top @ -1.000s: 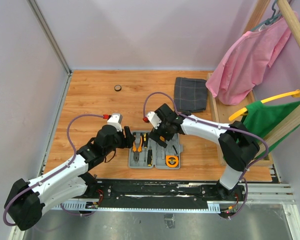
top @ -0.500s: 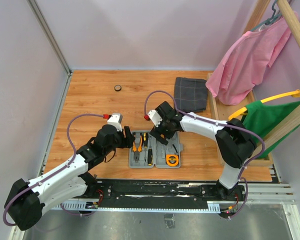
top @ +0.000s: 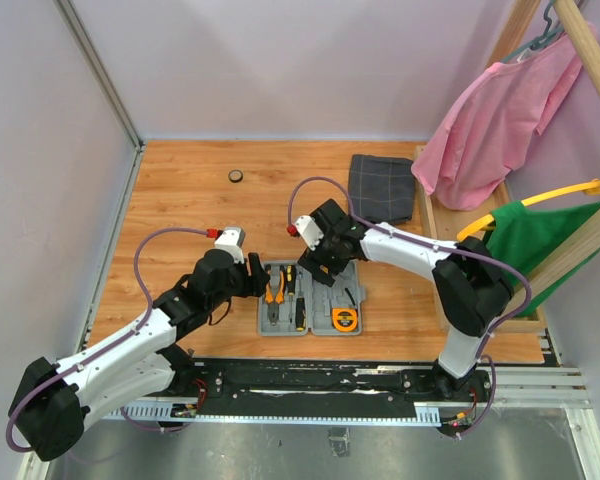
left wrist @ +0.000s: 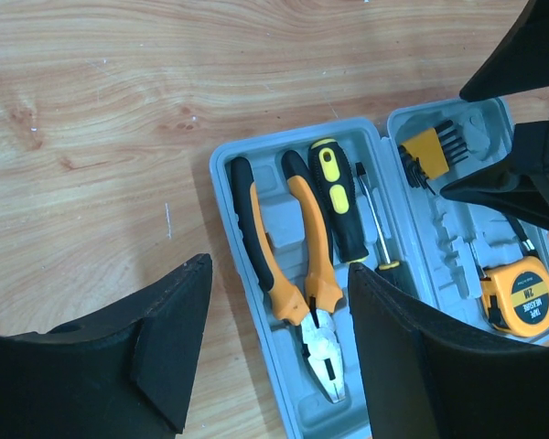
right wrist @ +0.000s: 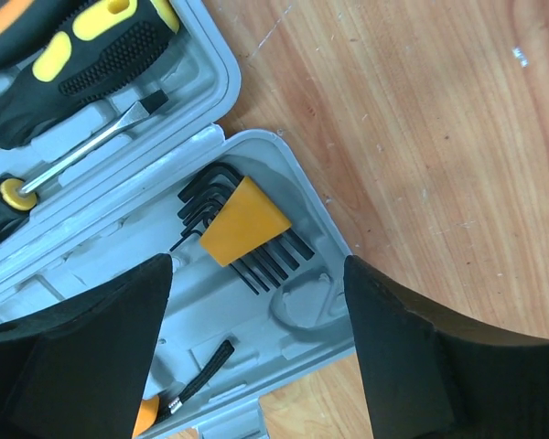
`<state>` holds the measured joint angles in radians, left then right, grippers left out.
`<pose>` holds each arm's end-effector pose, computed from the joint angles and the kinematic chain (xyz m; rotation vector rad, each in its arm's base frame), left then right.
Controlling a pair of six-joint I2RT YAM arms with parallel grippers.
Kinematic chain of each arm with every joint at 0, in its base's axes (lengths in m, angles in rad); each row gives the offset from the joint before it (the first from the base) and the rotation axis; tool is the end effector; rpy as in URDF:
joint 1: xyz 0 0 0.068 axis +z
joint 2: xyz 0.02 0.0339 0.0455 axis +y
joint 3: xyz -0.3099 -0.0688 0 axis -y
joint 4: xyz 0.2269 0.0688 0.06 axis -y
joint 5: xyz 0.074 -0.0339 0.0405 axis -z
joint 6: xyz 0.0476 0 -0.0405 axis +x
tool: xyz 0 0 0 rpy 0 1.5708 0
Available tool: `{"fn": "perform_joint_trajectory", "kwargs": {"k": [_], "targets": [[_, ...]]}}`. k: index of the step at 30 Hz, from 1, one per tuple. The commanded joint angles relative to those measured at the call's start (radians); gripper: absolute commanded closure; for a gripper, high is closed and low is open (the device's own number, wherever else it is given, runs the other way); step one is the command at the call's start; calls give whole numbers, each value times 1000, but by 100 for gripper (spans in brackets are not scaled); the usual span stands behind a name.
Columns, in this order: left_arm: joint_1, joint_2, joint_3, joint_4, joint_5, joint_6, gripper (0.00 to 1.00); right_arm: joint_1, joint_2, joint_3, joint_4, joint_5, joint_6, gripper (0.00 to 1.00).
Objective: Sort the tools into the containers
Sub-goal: Adjust the engineering item in the storage box.
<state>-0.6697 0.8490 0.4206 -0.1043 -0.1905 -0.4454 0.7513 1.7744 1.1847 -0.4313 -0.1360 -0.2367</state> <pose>0.1236 -0.0864 0.2451 0.1226 2.1247 -0.4701 0.2645 0.2559 0.2374 -1.2870 2.2836 0.3607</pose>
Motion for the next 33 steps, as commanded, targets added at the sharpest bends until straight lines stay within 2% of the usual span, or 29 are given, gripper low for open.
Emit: {"fn": "perform_joint_trajectory", "kwargs": {"k": [1,12,23,33], "targets": [[5,-5,30,9,-18,13,35,-12,-54,3,-2,9,-27,22],[5,-1,32,-5,-16,20,34,-14,43,52,-46,8,-84,15],[5,0,34,-10,-18,22,34,-18,89,81,-47,2,-80,24],[5,1,36,-8,-18,22,34,-19,95,90,-41,-28,-57,37]]}}
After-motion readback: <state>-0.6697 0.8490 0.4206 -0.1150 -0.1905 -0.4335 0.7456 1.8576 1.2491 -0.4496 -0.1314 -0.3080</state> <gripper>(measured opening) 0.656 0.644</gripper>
